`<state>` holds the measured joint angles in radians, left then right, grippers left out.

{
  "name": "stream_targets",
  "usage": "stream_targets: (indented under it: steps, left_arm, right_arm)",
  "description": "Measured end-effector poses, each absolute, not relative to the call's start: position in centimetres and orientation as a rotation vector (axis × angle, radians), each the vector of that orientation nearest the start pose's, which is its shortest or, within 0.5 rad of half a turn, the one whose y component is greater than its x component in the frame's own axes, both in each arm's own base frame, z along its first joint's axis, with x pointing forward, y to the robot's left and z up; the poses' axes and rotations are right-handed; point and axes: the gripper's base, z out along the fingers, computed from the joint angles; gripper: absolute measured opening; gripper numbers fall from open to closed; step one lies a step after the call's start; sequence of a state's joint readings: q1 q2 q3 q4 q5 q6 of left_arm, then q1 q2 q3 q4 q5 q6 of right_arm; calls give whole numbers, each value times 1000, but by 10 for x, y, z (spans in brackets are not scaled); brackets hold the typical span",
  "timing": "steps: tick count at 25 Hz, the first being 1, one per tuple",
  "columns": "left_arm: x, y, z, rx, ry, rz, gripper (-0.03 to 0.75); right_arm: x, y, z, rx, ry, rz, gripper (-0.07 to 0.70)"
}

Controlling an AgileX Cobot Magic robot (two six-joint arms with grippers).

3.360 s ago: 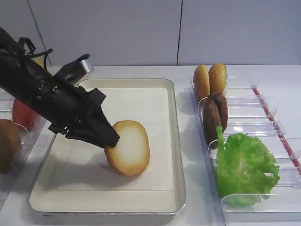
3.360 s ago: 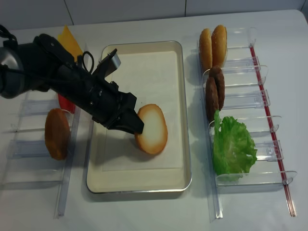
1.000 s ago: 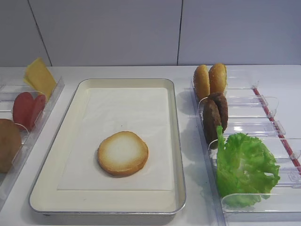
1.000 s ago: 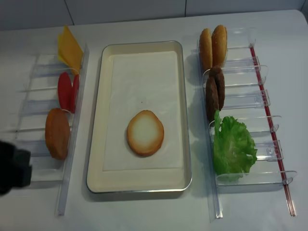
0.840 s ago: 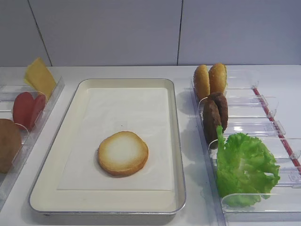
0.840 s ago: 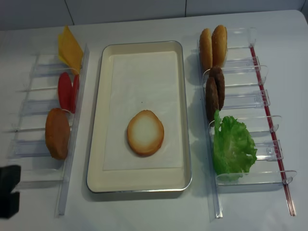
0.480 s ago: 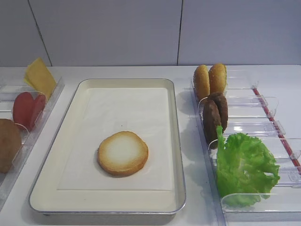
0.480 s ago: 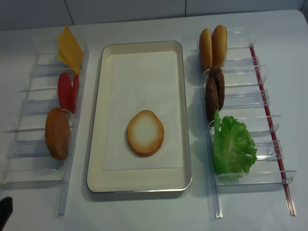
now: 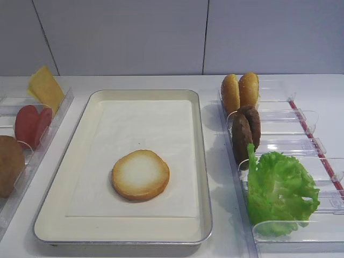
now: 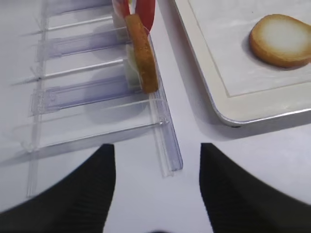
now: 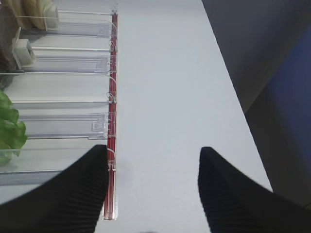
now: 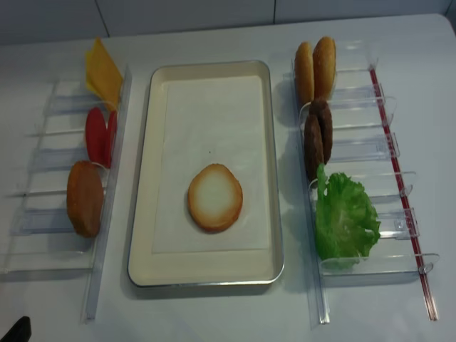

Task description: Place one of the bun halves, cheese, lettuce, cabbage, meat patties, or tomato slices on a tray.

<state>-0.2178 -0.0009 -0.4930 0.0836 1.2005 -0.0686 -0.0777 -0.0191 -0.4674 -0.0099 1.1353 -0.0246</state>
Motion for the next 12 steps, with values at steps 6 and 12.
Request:
stream_targets:
  steps: [6, 12]
  left_arm:
    - [-9, 6, 265, 224, 2167, -76, 361]
    - [-9, 6, 265, 232, 2164, -74, 361]
  right_arm:
    - [-7, 0, 262, 57, 2132, -72, 408]
    - [-7, 0, 262, 60, 2132, -71, 408]
